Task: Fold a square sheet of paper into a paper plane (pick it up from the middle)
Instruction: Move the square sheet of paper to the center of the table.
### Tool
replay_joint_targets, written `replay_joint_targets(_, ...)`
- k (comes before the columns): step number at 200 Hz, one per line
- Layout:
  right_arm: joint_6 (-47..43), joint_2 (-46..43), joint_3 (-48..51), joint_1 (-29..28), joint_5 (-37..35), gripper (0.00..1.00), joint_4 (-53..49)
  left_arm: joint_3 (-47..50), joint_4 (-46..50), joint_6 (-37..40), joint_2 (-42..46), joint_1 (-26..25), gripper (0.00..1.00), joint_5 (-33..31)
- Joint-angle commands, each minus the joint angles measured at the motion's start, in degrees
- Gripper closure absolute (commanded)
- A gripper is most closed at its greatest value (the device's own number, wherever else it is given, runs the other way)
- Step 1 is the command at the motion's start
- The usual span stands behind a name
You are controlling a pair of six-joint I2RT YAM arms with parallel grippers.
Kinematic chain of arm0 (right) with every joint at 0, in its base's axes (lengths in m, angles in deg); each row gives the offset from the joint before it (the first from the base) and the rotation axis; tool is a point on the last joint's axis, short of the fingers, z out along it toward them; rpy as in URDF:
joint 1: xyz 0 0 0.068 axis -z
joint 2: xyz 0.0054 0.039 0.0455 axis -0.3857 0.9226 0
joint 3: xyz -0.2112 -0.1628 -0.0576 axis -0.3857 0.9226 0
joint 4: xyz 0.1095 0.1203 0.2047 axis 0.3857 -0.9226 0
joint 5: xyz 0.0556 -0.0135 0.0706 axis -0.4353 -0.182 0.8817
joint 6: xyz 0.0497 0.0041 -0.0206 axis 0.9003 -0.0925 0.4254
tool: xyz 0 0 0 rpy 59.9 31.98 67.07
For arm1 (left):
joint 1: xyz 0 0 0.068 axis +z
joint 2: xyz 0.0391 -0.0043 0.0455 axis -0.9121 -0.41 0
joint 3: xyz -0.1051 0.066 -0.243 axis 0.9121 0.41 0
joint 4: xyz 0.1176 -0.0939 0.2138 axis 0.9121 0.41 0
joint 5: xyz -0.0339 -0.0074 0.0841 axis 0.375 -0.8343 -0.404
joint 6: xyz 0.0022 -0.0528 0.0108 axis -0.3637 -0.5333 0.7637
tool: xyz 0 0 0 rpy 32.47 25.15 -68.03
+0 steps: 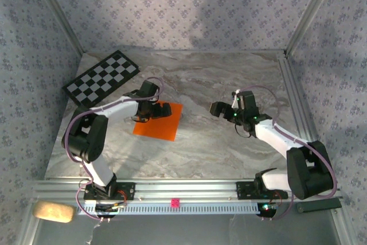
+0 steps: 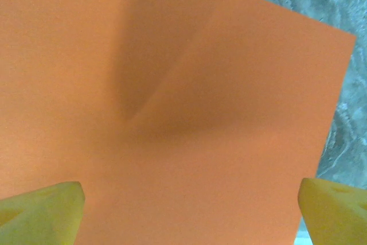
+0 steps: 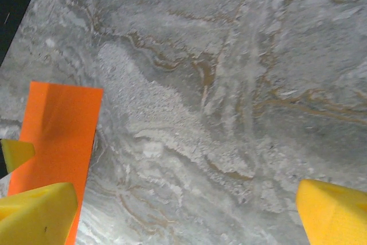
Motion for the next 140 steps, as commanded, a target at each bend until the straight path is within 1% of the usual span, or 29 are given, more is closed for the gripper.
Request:
replay_joint_targets(1, 0.75, 1.65, -1.81, -1.69, -0.27, 0.0, 0.69, -2.74, 7.39, 9.79, -1.34, 1.48, 0.05, 0.87)
replay_joint_targets(12, 0.7, 2.5, -2.32, -2.19, -0.4, 0.0, 0.65, -3.72, 8.12, 11.03, -2.48, 2.07, 0.07, 3.29)
replay_joint_targets(32, 0.71, 3.58, -3.09, -2.6, -0.63, 0.0, 0.69, -4.73, 8.94, 11.22, -4.74, 2.12, 0.07, 5.48)
replay_joint_targets(38, 0.69, 3.85, -3.17, -2.62, -0.66, 0.0, 0.61, -4.89, 9.08, 11.02, -5.46, 2.07, 0.09, 6.12)
replay_joint_targets(71, 0.79, 4.1, -3.29, -2.64, -1.52, 0.01, 0.52, -4.51, 9.96, 7.48, -7.66, 1.54, 0.1, 6.31)
replay_joint_targets(86, 0.68, 4.1, -3.26, -2.67, -2.42, 0.0, 0.39, -3.28, 9.03, 3.49, -7.32, 1.02, 0.1, 5.6)
replay_joint_targets(105, 0.42, 3.55, -3.65, -2.63, -3.63, 0.0, -0.36, -1.36, 7.06, -4.24, -6.73, -0.1, 0.1, 4.38)
replay_joint_targets(122, -0.16, 1.78, -2.56, -2.61, -3.77, 0.0, 1.42, -0.42, 5.01, -10.85, -6.27, -2.34, 0.1, 2.45)
replay_joint_targets(131, 0.1, 0.52, -1.61, -2.74, -4.51, 0.0, 2.8, -0.91, 4.42, -12.82, -6.09, -3.91, 0.1, 1.61)
replay_joint_targets(140, 1.64, -0.55, -1.33, -2.56, -6.52, 0.0, 2.85, -2.28, 5.47, -14.02, -5.86, -5.56, 0.1, -0.81)
